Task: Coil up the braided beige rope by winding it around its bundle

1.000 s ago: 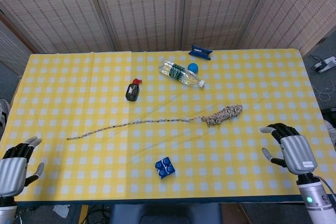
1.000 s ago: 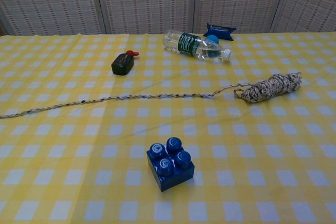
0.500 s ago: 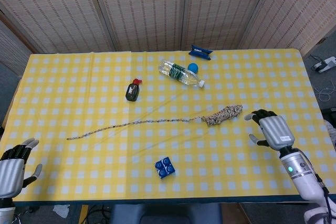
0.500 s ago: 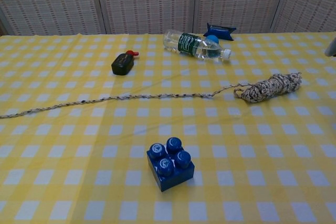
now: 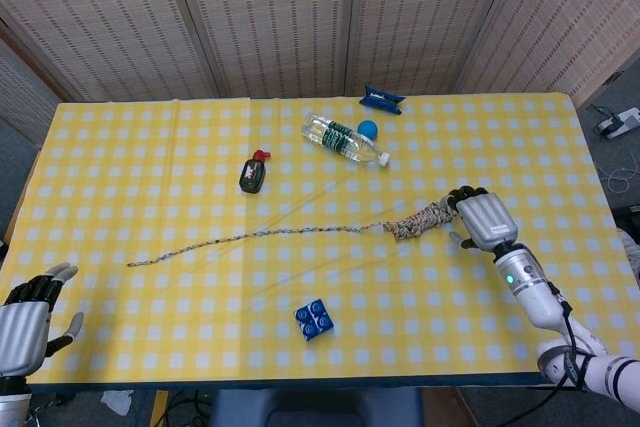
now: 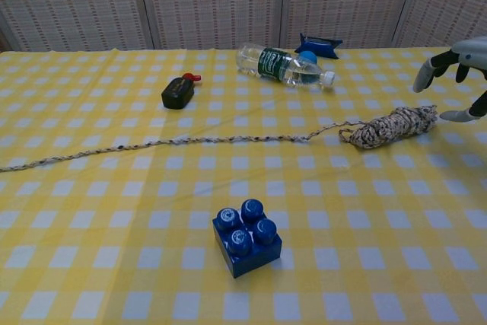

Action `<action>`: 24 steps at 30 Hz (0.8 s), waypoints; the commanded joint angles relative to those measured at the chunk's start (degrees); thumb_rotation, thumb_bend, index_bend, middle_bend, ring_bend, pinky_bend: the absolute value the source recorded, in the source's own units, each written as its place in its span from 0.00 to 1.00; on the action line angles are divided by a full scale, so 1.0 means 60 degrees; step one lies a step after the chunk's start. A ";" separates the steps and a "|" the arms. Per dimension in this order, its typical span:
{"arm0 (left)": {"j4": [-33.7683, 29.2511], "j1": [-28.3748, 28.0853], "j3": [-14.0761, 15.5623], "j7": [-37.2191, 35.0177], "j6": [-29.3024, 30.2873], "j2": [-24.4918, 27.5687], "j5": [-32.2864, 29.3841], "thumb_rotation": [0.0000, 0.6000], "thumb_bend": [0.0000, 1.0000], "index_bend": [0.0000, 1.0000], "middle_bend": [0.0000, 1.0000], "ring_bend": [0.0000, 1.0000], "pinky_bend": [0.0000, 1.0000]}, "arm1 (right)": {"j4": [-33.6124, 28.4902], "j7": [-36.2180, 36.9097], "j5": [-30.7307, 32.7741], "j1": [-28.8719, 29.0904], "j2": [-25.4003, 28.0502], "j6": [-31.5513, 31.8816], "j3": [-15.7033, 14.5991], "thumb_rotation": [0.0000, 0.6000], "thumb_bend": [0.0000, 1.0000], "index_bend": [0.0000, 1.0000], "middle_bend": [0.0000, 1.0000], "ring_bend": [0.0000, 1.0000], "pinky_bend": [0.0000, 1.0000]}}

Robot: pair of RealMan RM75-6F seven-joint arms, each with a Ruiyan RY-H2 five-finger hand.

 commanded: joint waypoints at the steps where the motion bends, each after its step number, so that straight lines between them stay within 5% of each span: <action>1: -0.0015 -0.0007 0.0003 0.0023 -0.0030 -0.0010 -0.0026 1.00 0.34 0.25 0.20 0.23 0.25 | 0.0790 -0.0121 0.0174 0.0385 -0.0519 -0.0402 -0.0029 1.00 0.25 0.31 0.27 0.19 0.30; 10: -0.0077 -0.0052 -0.0011 0.0161 -0.0107 -0.0038 -0.0080 1.00 0.34 0.25 0.20 0.23 0.25 | 0.2068 -0.0282 0.0556 0.1002 -0.1358 -0.1128 -0.0060 1.00 0.20 0.22 0.22 0.16 0.30; 24: 0.0027 -0.0065 -0.0003 0.0078 -0.0181 -0.0115 -0.0171 1.00 0.34 0.25 0.20 0.23 0.25 | 0.2840 -0.0477 0.0682 0.1375 -0.2004 -0.1460 -0.0298 1.00 0.20 0.25 0.27 0.16 0.30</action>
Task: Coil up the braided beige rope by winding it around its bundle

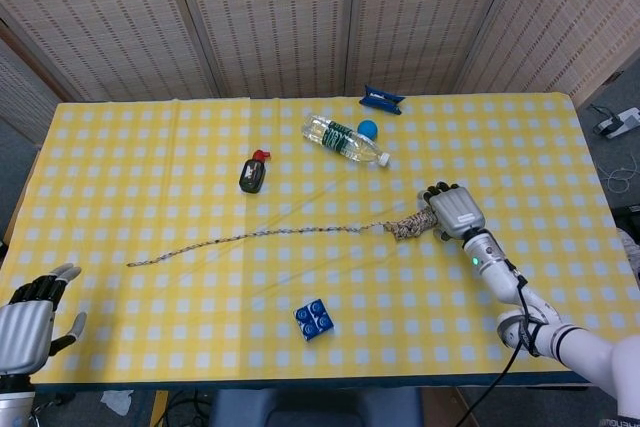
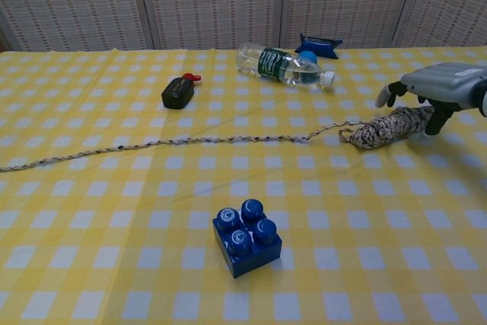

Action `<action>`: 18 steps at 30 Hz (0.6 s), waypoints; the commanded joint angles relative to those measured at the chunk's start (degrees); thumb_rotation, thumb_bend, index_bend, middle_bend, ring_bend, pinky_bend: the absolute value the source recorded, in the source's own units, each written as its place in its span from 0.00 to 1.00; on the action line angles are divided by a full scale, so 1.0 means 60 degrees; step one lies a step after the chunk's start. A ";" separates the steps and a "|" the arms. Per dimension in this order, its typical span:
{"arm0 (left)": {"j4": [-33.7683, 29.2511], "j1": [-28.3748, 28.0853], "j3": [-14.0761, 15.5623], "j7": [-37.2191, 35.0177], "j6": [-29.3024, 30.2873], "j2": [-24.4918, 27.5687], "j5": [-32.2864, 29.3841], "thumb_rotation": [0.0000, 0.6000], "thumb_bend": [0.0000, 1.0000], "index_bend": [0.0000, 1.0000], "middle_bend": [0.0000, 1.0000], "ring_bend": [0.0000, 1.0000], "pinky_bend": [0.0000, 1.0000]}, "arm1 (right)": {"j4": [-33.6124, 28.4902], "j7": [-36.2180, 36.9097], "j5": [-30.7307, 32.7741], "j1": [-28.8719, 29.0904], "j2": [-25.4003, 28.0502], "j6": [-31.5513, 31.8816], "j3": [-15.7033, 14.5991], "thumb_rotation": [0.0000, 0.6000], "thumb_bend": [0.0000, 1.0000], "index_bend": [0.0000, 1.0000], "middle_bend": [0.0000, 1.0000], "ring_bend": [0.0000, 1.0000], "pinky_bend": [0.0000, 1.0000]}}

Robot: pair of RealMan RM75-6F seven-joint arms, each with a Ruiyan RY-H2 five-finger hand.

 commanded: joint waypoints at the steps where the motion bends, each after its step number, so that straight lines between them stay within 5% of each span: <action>1: 0.0018 -0.0010 0.0001 -0.0013 -0.0018 -0.0017 -0.0002 1.00 0.34 0.25 0.20 0.23 0.25 | 0.0036 -0.0008 0.0026 0.0012 -0.0036 0.0006 -0.0027 1.00 0.20 0.27 0.28 0.16 0.30; 18: 0.0163 -0.0084 -0.0035 -0.0098 -0.0102 -0.0108 -0.0051 1.00 0.34 0.25 0.20 0.23 0.25 | 0.0117 -0.0050 0.0240 0.0042 -0.0105 -0.0020 -0.0141 1.00 0.26 0.40 0.38 0.23 0.30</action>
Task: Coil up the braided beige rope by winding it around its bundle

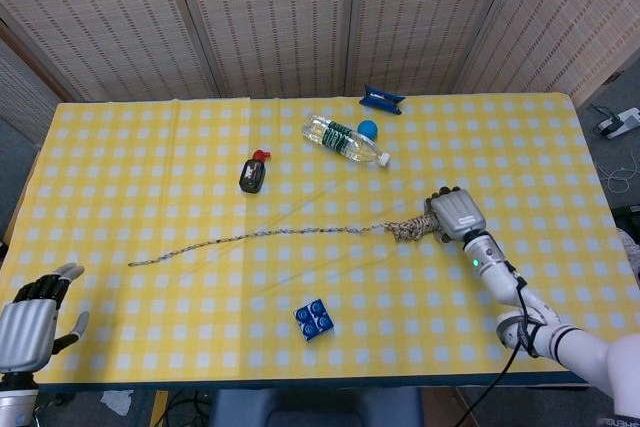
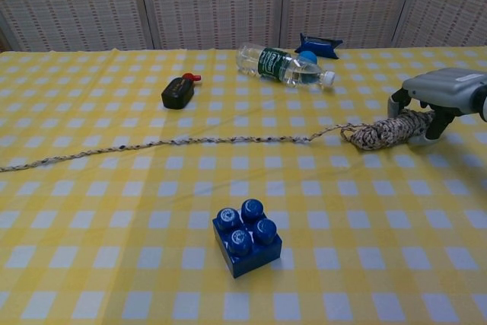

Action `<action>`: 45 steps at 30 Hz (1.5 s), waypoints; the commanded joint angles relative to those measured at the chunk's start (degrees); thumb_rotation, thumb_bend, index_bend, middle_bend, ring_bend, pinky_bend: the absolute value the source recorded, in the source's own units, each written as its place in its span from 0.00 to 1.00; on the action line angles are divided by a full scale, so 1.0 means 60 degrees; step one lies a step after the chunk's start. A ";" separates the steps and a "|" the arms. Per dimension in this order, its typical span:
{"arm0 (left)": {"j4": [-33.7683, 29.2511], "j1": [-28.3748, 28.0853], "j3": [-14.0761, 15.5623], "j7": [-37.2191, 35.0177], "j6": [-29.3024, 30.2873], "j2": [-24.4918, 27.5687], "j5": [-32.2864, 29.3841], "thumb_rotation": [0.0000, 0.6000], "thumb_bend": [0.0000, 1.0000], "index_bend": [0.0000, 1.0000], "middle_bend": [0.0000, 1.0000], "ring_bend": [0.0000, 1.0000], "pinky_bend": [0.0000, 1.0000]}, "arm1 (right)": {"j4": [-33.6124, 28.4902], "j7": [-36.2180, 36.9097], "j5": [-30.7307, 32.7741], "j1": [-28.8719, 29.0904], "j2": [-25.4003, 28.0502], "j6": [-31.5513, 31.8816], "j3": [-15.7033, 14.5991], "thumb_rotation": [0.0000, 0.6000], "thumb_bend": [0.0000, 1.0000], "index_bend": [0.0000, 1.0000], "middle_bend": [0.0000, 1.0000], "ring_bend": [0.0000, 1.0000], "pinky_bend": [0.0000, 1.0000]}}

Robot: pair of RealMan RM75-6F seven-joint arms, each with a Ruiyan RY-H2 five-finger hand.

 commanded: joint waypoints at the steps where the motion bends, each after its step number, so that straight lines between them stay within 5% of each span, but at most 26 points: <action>1: 0.0017 -0.0009 -0.0011 -0.0013 -0.0006 0.0000 -0.0013 1.00 0.34 0.25 0.20 0.23 0.25 | 0.0000 -0.0026 0.0043 0.0024 -0.0016 -0.0013 0.0010 1.00 0.27 0.40 0.38 0.24 0.30; 19: 0.0104 -0.0178 -0.0168 -0.0074 -0.0063 0.0220 -0.0004 1.00 0.34 0.26 0.20 0.23 0.25 | -0.0374 0.0380 0.0014 -0.0048 -0.0016 0.0415 0.0110 1.00 0.39 0.68 0.59 0.45 0.50; 37: 0.0660 -0.2037 -0.1016 -0.0925 -0.2016 0.0255 -0.0223 1.00 0.34 0.29 0.21 0.27 0.25 | -0.2907 0.1457 -0.0169 -0.0218 0.1249 0.1373 0.0721 1.00 0.41 0.73 0.63 0.51 0.57; 42: 0.0915 -0.2759 -0.1251 -0.0435 -0.2950 -0.0094 -0.0757 1.00 0.34 0.35 0.38 0.41 0.28 | -0.3342 0.1363 -0.0016 -0.0244 0.1433 0.1486 0.0780 1.00 0.41 0.73 0.63 0.51 0.57; 45: 0.1056 -0.3095 -0.1383 0.0002 -0.3333 -0.0407 -0.1201 1.00 0.34 0.37 0.55 0.58 0.47 | -0.3505 0.1289 0.0074 -0.0235 0.1490 0.1559 0.0830 1.00 0.41 0.73 0.63 0.51 0.57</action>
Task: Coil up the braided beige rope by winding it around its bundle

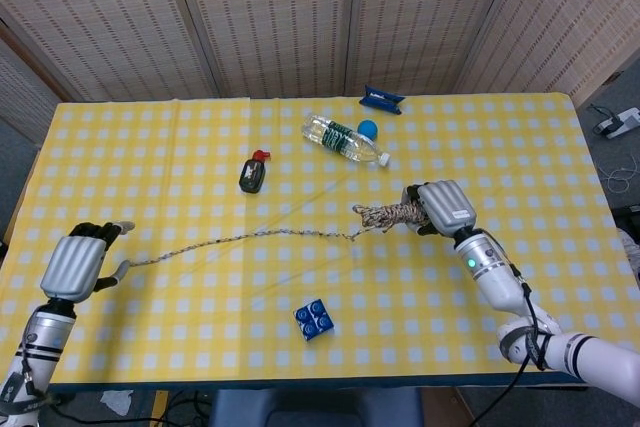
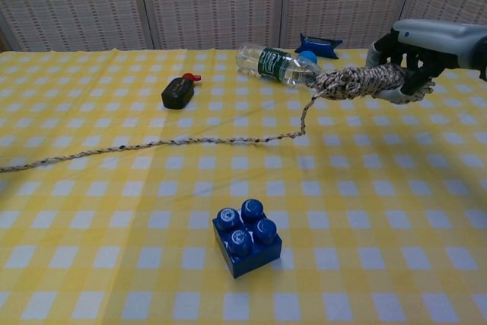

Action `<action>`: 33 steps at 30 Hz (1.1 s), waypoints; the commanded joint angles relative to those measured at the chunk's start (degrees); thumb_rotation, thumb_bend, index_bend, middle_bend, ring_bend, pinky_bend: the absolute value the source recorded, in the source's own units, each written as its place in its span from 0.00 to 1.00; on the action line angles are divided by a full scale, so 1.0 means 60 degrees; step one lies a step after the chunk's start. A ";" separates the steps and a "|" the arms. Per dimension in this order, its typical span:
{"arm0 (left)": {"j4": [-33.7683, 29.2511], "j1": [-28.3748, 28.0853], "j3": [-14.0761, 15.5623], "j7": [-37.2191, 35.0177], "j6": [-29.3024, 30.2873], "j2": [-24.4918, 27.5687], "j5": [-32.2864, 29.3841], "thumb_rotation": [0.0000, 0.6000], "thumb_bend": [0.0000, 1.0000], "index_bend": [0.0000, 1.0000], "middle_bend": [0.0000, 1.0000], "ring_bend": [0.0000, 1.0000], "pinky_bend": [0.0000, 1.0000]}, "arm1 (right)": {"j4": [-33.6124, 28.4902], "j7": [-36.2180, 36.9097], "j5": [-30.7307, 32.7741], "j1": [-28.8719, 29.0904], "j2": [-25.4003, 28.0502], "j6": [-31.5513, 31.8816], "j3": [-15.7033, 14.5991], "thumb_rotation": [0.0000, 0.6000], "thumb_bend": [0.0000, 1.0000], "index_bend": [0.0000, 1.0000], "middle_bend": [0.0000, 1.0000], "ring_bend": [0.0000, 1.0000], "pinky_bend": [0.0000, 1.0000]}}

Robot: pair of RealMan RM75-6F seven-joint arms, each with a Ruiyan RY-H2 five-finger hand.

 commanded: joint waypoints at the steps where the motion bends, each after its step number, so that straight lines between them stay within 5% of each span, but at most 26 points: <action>1: 0.0258 -0.0453 -0.0211 0.0504 -0.0469 -0.0459 -0.0569 1.00 0.34 0.38 0.61 0.62 0.53 | -0.0119 -0.0044 0.0095 0.0008 0.0053 0.0058 0.0057 1.00 0.41 0.73 0.63 0.51 0.57; 4: 0.0506 -0.0716 -0.0264 0.0868 -0.0785 -0.0782 -0.1001 1.00 0.34 0.43 0.79 0.78 0.79 | -0.0200 -0.0081 0.0184 0.0023 0.0086 0.0070 0.0078 1.00 0.41 0.73 0.63 0.51 0.57; 12: 0.1033 -0.1288 -0.0224 0.1870 -0.1597 -0.1406 -0.2183 1.00 0.34 0.46 0.99 0.97 0.98 | -0.0273 -0.0228 0.0332 0.0066 0.0104 0.0074 0.0044 1.00 0.41 0.73 0.63 0.51 0.58; 33: 0.1534 -0.2210 -0.0031 0.3335 -0.2183 -0.2515 -0.4379 1.00 0.34 0.54 1.00 1.00 1.00 | -0.0085 -0.0234 0.0489 0.0168 0.0045 -0.0084 -0.0089 1.00 0.41 0.73 0.63 0.51 0.58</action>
